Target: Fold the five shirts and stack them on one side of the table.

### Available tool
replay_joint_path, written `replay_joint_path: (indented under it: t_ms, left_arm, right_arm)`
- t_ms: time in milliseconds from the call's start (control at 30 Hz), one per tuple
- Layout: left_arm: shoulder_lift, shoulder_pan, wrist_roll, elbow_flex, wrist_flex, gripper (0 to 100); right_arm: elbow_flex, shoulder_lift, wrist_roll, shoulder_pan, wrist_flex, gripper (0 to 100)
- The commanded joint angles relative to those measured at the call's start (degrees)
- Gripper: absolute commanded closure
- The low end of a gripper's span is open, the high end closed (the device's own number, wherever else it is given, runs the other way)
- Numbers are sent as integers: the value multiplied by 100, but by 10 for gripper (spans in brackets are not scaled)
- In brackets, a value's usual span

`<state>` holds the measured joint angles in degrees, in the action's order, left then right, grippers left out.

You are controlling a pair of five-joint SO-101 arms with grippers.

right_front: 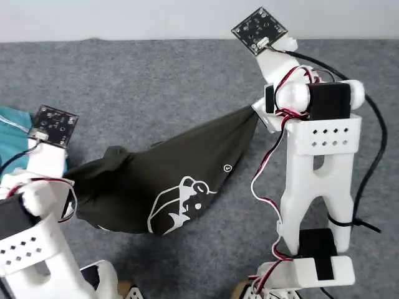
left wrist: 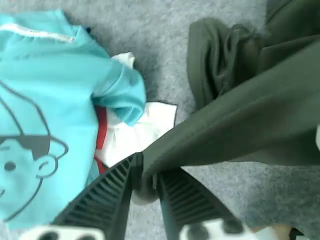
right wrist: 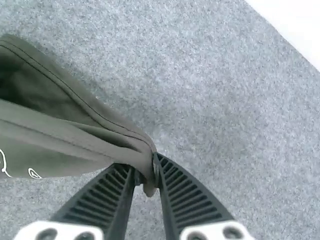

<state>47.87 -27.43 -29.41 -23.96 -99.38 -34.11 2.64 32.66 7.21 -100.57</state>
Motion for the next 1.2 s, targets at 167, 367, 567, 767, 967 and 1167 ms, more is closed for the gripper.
replay_joint_path:
  t_ms: [167, 367, 567, 767, 967, 1167]
  left_arm:
    - [62, 413, -62, 1956, 299, 994]
    - [53, 651, -62, 2281, 1196, 994]
    - [97, 615, -62, 2308, 2163, 994]
    - [70, 686, -62, 2563, 2892, 994]
    - [105, 1336, -62, 2949, 2901, 994]
    - [-44, 1829, -88, 3749, 2945, 994]
  right_arm:
    - [-738, 1024, 70, 13, -127, 988]
    - [-1319, 1552, 70, 13, 462, 988]
    - [-1705, 1982, 466, 13, 1033, 988]
    - [-1688, 2308, 800, -163, 1024, 988]
    - [-1670, 2299, 826, -488, 541, 988]
    - [-1055, 2360, 809, -488, 22, 988]
